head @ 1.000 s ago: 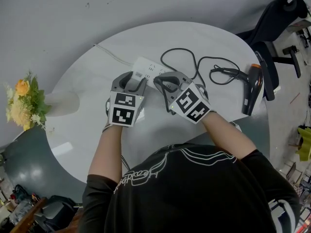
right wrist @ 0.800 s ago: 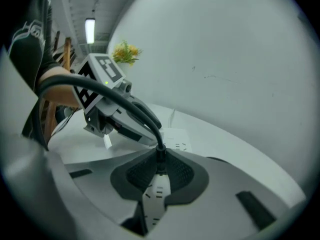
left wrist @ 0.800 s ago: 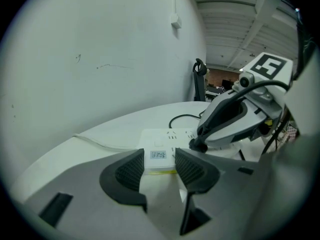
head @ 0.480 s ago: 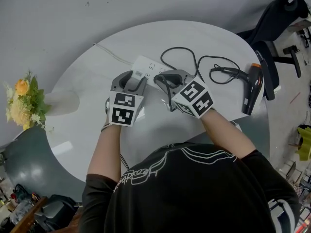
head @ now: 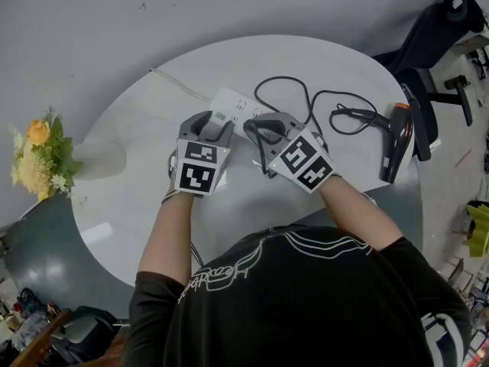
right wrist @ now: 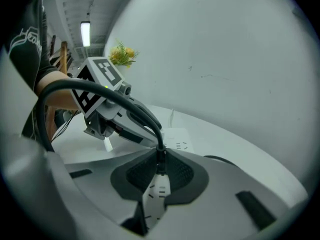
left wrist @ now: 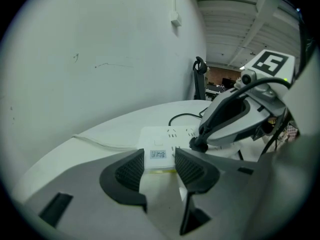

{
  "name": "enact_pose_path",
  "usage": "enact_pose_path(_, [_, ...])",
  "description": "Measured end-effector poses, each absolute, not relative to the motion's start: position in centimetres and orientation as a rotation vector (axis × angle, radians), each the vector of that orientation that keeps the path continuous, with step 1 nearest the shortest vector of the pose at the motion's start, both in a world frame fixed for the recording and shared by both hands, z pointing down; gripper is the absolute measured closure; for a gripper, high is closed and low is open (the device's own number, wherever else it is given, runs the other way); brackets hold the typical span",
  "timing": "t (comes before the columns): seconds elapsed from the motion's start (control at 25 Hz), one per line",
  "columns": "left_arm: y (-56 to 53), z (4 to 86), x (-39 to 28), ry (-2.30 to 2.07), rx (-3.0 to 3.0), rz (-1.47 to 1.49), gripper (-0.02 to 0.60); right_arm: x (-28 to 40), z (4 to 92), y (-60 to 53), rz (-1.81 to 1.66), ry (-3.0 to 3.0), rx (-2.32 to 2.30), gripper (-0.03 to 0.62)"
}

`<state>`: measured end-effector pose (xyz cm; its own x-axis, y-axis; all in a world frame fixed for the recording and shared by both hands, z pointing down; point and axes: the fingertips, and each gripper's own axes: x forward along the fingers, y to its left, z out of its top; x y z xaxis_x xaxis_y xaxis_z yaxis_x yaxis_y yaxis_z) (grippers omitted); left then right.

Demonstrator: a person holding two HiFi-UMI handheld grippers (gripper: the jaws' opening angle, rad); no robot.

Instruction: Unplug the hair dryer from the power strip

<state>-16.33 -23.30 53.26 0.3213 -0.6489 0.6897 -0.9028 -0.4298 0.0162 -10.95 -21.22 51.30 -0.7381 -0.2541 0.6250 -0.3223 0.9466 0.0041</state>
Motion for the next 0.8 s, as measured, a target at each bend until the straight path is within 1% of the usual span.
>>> enact_pose_path(0.2, [-23.4, 53.3, -16.2, -1.37, 2.206, 0.871, 0.39, -10.3, 51.6, -22.3, 0.427, -2.48, 0.469, 0.562])
enact_pose_path(0.28, [-23.5, 53.2, -16.2, -1.361, 2.203, 0.875, 0.39, -10.3, 51.6, -22.4, 0.478, -2.485, 0.472, 0.562])
enact_pose_path(0.36, [-23.5, 53.3, -16.3, -1.36, 2.199, 0.881, 0.39, -10.3, 51.5, -22.4, 0.45, -2.482, 0.464, 0.562])
enact_pose_path(0.6, [-23.4, 53.3, -16.1, -1.353, 2.198, 0.896, 0.39, -10.8, 51.2, -21.3, 0.188, -2.451, 0.398, 0.563])
enact_pose_path(0.72, [-23.4, 53.3, -16.1, -1.359, 2.197, 0.893, 0.39, -10.5, 51.4, -21.4, 0.202, -2.461, 0.4, 0.563])
enact_pose_path(0.8, [-23.4, 53.3, -16.2, -1.364, 2.196, 0.889, 0.39, -10.4, 51.3, -21.8, 0.277, -2.49, 0.427, 0.563])
